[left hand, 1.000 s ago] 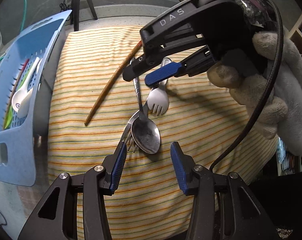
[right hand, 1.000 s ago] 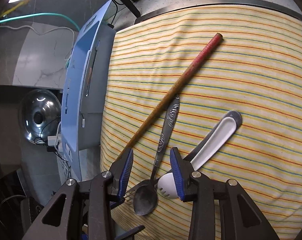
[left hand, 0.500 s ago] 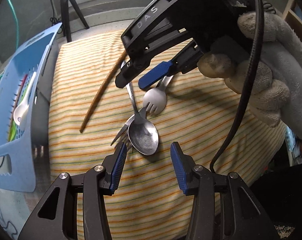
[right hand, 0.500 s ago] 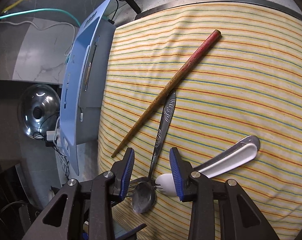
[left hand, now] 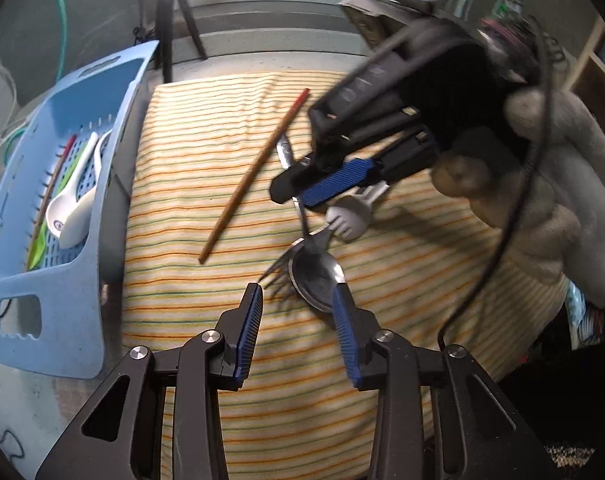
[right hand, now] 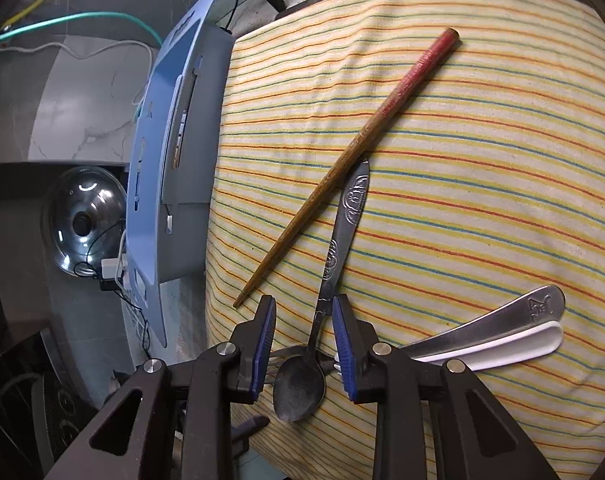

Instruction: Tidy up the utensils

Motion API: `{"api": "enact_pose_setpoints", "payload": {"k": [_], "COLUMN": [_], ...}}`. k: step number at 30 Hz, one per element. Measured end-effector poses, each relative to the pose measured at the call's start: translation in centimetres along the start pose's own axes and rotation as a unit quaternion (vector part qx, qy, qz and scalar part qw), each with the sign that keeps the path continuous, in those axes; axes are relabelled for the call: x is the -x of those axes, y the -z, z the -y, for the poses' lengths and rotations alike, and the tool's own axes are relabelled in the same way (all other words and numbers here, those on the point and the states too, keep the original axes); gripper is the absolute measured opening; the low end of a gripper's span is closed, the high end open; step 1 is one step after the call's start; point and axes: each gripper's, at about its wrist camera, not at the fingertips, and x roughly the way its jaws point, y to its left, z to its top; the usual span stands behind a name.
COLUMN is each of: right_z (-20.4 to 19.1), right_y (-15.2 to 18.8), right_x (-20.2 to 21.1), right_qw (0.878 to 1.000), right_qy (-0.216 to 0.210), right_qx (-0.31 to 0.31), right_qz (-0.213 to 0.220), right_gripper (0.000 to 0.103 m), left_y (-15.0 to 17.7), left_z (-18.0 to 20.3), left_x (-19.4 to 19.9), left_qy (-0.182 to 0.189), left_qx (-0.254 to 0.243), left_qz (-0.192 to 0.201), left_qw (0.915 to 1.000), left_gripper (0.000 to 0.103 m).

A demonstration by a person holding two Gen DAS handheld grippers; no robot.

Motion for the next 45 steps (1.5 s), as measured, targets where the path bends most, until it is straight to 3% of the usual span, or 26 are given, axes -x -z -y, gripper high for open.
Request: {"api": "enact_pose_setpoints", "payload": {"k": [7,13,18,20,26,28,32,35,42,45], "right_z": [-0.2,0.0,0.5,0.6,0.5,0.8,1.0,1.1,0.0,-0.2], "right_y": [-0.2,0.0,0.2,0.2,0.3,0.6,1.5,2.0,3.2,2.8], "right_x": [-0.2,-0.2,0.0,0.0,0.1,0.1,0.1,0.1,0.2,0.9], "right_qw": [1.000,1.000,1.000,1.000,1.000,1.000,1.000,0.999,0.996,0.998], "right_qy": [0.007,0.010,-0.001,-0.003,-0.001,-0.006,-0.019,-0.022,0.016,0.010], "right_qx": [0.005,0.004,-0.010,-0.017,-0.013,-0.009,0.003,0.013,0.067,0.057], "right_qz": [0.002,0.004,0.003,0.005,0.004,-0.002,-0.008,-0.019,-0.049,-0.027], "right_gripper": [0.026,0.019,0.019,0.019,0.019,0.019,0.019,0.019,0.017,0.022], "left_y": [-0.2,-1.4,-1.5,-1.0,-0.4,-0.6,-1.4,-1.8,-2.1,-1.9], "left_z": [1.4,-2.2,-1.6,-0.3,2.2,1.4,-1.6,-2.9,-3.5,-3.8], "left_x": [-1.4,-2.2,-0.9,-0.7,-3.2,-3.4,-2.1,-1.9,-1.9,-2.3], "left_qy": [-0.029,-0.052,-0.015,-0.010,-0.060,-0.079,-0.081,-0.103,-0.073,-0.060], "left_qx": [-0.040,0.004,0.001,-0.019,-0.074,-0.066,-0.016,-0.012,-0.010,0.000], "left_qz": [-0.008,-0.005,0.007,0.008,-0.012,-0.012,0.003,0.002,0.002,-0.002], "left_qw": [0.9988,0.9986,0.9999,0.9997,0.9954,0.9946,0.9965,0.9946,0.9973,0.9982], "left_gripper": [0.035,0.034,0.035,0.043,0.044,0.041,0.040,0.040,0.040,0.040]}}
